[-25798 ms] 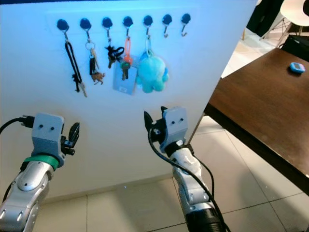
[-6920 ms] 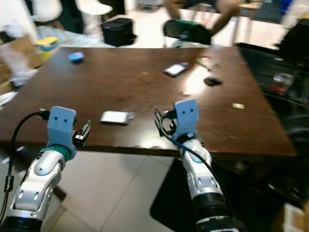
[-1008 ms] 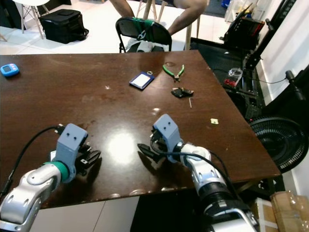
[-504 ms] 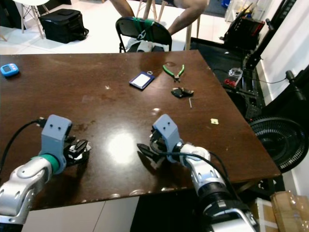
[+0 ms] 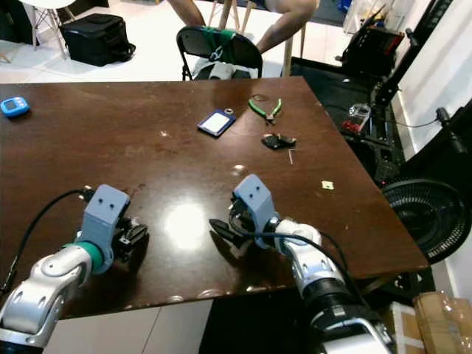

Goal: Hang keys on a hook

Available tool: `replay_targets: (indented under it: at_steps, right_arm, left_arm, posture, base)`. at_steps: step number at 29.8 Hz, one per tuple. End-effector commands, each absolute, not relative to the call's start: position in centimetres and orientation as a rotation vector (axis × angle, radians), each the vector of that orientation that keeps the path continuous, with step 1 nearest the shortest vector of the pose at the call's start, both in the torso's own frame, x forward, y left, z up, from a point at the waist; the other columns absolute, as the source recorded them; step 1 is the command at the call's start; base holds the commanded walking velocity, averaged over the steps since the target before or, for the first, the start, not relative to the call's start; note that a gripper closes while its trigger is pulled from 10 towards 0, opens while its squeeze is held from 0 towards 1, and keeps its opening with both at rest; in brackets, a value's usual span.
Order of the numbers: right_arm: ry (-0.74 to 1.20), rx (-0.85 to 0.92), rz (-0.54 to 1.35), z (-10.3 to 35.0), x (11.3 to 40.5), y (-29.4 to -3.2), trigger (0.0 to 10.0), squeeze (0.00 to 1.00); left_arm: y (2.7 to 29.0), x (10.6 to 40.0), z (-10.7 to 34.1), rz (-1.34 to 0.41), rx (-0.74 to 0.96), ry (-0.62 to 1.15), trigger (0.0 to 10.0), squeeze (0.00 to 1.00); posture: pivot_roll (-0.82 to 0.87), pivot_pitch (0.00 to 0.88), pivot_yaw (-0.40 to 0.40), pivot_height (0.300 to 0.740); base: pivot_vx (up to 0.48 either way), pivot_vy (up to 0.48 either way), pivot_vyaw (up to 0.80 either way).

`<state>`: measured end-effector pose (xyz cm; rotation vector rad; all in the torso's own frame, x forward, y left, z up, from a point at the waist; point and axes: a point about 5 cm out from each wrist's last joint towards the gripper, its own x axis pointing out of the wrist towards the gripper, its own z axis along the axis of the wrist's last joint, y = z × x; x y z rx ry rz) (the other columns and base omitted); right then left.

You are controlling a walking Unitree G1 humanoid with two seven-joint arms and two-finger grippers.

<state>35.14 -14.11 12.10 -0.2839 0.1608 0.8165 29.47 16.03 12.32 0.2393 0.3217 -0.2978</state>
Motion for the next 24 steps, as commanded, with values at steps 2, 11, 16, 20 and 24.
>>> replay_targets:
  at_steps: [2, 11, 16, 20, 24]
  right_arm:
    - [0.172, -0.278, 0.816, 11.75, 35.03, -14.22, 10.0, 0.0]
    - [0.17, -0.275, 0.814, 11.77, 35.06, -14.13, 10.0, 0.0]
    - [0.169, -0.274, 0.813, 11.77, 35.05, -14.12, 10.0, 0.0]
    - [0.169, -0.273, 0.813, 11.74, 35.04, -14.13, 10.0, 0.0]
    - [0.17, -0.274, 0.813, 11.72, 35.03, -14.14, 10.0, 0.0]
  left_arm:
    - [16.19, 29.29, 11.52, -0.297, 0.262, 0.366, 10.0, 0.0]
    - [16.32, 29.37, 11.05, -0.291, 0.286, 0.399, 10.0, 0.0]
    - [16.35, 29.39, 10.99, -0.292, 0.289, 0.404, 9.6, 0.0]
    - [16.39, 29.39, 10.97, -0.289, 0.29, 0.403, 3.7, 0.0]
    - [16.42, 29.42, 10.96, -0.285, 0.289, 0.402, 0.5, 0.0]
  posture:
    - [-0.02, 0.086, 0.03, 0.74]
    - [-0.02, 0.084, 0.035, 0.74]
    - [-0.02, 0.084, 0.036, 0.74]
    - [-0.02, 0.085, 0.037, 0.74]
    - [-0.02, 0.085, 0.037, 0.74]
  base:
    - [0.0, 0.0, 0.0]
    - [0.0, 0.0, 0.0]
    - [0.0, 0.0, 0.0]
    - [0.0, 0.0, 0.0]
    - [0.0, 0.0, 0.0]
